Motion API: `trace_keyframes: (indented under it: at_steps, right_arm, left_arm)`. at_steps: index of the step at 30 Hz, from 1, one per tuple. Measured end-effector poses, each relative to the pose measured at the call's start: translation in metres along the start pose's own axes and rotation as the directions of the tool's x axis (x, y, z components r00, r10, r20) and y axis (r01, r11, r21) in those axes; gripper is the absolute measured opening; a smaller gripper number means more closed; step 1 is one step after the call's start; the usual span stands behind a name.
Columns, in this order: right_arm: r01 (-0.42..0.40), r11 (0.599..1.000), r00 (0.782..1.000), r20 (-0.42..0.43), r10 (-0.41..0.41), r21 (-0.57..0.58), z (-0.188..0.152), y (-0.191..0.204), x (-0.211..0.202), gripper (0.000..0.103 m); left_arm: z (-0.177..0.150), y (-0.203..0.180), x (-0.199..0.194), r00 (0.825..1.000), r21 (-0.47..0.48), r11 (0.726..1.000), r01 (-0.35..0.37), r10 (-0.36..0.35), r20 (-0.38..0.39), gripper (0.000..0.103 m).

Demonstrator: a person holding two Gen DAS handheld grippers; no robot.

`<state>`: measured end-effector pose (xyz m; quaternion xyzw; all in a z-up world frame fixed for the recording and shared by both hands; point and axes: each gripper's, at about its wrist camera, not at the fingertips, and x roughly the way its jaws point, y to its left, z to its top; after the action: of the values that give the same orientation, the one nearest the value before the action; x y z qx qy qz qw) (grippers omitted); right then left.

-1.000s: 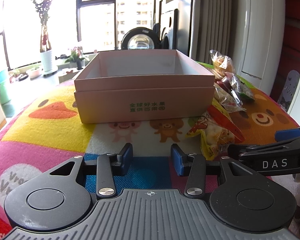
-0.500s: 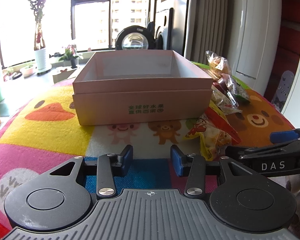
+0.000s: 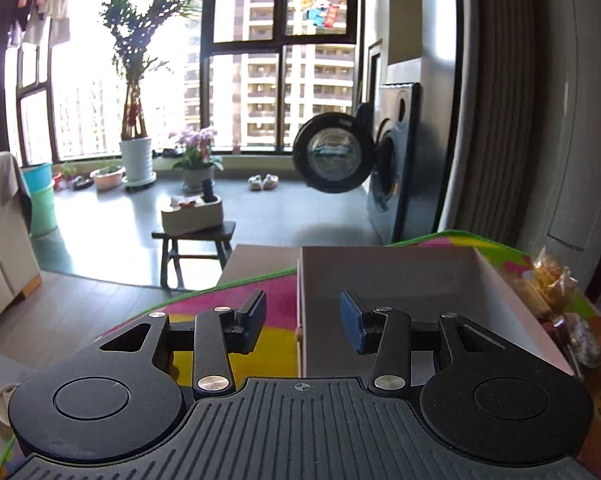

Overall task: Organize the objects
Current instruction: 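Move the left tool to the pink box rim and grip its wall, then grasp the red biscuit bag with the right tool and drop it into the box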

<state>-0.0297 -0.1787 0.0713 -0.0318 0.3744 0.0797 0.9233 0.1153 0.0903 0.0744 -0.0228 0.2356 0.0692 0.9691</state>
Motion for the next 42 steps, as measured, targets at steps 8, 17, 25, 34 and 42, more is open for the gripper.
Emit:
trace_keyframes:
  at_steps: [8,17,25,34,42]
  right_arm:
    - [0.005,1.000,1.000,0.001,-0.005,-0.002,0.000,0.001,-0.001,0.103]
    - [-0.008,1.000,1.000,-0.007,0.008,-0.022,0.005,0.006,-0.004,0.103]
    - [-0.151,0.978,0.988,-0.012,0.151,-0.143,0.020,0.060,0.005,0.103]
    - [-0.124,0.988,0.989,-0.092,0.115,-0.095,0.030,0.049,0.005,0.061]
    - [-0.076,0.988,0.989,-0.140,0.058,-0.131,0.025,0.034,-0.043,0.052]
  left_arm:
    - [-0.017,0.025,0.053,0.990,-0.107,0.991,0.081,-0.093,-0.110,0.038]
    - [-0.033,0.027,0.051,0.990,-0.085,0.989,0.125,-0.130,-0.062,0.015]
    - [-0.036,0.023,0.044,0.992,-0.089,0.990,0.112,-0.116,-0.044,0.015]
    - [-0.037,0.029,0.044,0.990,-0.123,0.984,0.132,-0.138,-0.038,0.016]
    - [-0.039,0.035,0.043,0.987,-0.153,0.977,0.147,-0.155,-0.038,0.016]
